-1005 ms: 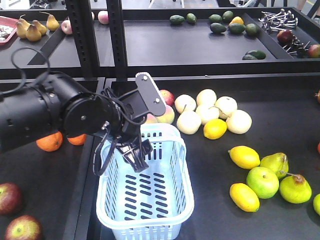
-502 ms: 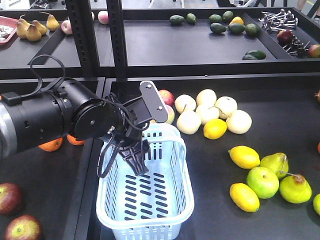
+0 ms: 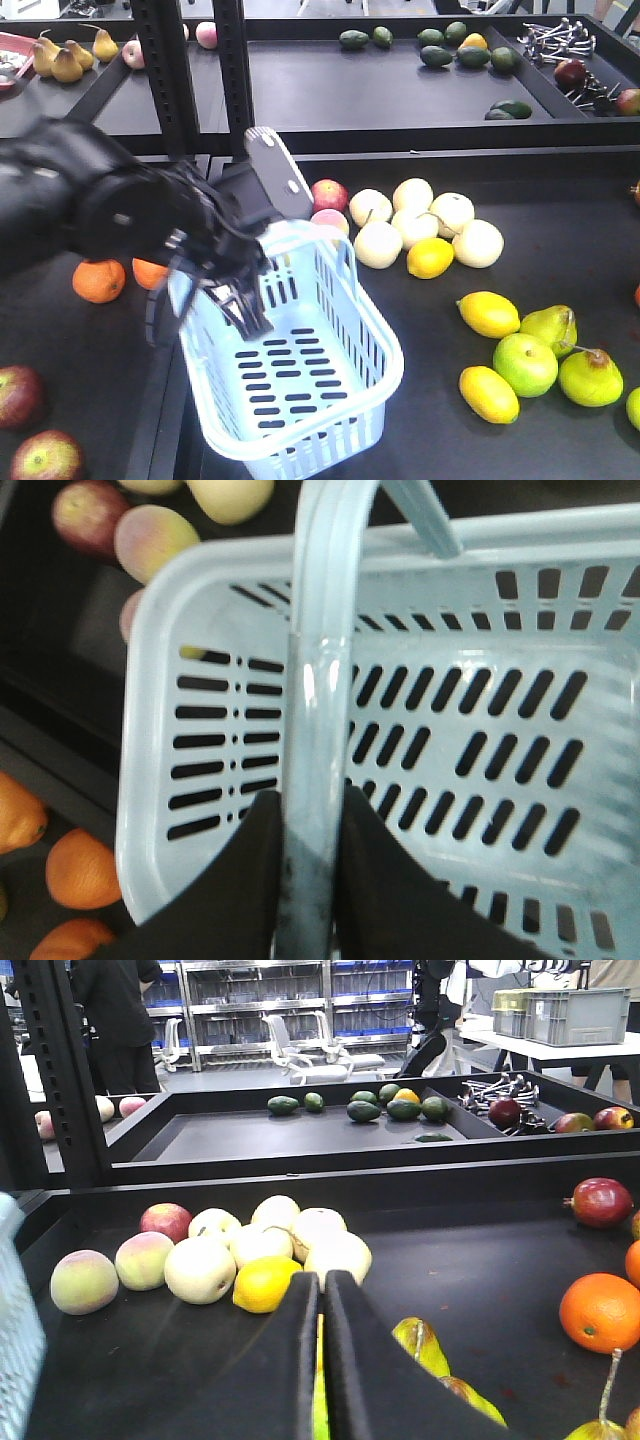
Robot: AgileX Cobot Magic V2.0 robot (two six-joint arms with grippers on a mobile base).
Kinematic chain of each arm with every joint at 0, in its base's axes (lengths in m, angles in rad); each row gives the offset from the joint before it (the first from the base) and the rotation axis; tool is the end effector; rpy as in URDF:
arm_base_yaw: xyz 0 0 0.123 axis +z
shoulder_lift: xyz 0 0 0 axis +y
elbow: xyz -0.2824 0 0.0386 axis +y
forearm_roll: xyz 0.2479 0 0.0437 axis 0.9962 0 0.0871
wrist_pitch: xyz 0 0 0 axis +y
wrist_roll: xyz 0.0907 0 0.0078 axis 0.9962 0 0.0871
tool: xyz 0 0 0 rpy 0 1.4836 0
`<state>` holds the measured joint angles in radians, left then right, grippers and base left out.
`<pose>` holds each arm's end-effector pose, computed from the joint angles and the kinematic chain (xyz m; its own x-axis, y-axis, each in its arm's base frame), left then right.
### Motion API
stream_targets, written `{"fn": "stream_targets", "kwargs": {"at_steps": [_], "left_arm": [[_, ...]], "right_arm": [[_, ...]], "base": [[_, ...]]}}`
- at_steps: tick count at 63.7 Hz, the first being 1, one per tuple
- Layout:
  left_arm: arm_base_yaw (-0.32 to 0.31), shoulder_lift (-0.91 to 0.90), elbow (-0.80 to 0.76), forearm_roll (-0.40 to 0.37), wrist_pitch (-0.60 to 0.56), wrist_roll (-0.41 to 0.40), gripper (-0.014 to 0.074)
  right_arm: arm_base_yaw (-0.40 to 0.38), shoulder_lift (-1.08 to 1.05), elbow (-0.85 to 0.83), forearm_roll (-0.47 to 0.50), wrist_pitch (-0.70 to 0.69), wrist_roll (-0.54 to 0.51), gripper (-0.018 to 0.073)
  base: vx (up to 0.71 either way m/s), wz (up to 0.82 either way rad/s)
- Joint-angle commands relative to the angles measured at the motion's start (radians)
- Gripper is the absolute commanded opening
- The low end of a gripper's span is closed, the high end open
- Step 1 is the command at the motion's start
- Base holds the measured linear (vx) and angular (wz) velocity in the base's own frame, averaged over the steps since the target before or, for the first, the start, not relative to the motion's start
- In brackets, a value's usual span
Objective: Pick three apples into basket with both arms
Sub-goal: 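Lift the basket by its handle with the left gripper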
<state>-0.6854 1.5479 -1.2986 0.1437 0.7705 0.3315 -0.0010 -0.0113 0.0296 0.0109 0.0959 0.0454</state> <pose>0.2669 -0.2065 0.3148 -0.3158 0.7998 -0.5104 0.7902 0.5195 0.3252 0.0568 0.0000 0.1950 -0.0270 0.0562 -0.9981 0.0015 0.9984 0.0562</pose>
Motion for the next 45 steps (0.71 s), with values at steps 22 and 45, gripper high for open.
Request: {"fn": "stream_targets", "kwargs": {"at_steps": [22,45], "left_arm": [[-0.001,-0.359,-0.03,0.002,0.116,-0.352,-0.0008],[-0.001,-0.591,0.163,0.001,0.064,-0.443,-0.0007]], "right_arm": [[-0.004,-0.01,0.014,-0.011,-0.081,0.001,-0.0003],[-0.004,-0.01,0.014,-0.011,-0.081,0.001,-0.0003]], "base": [[0.0,0.0],[0.0,0.0]]}}
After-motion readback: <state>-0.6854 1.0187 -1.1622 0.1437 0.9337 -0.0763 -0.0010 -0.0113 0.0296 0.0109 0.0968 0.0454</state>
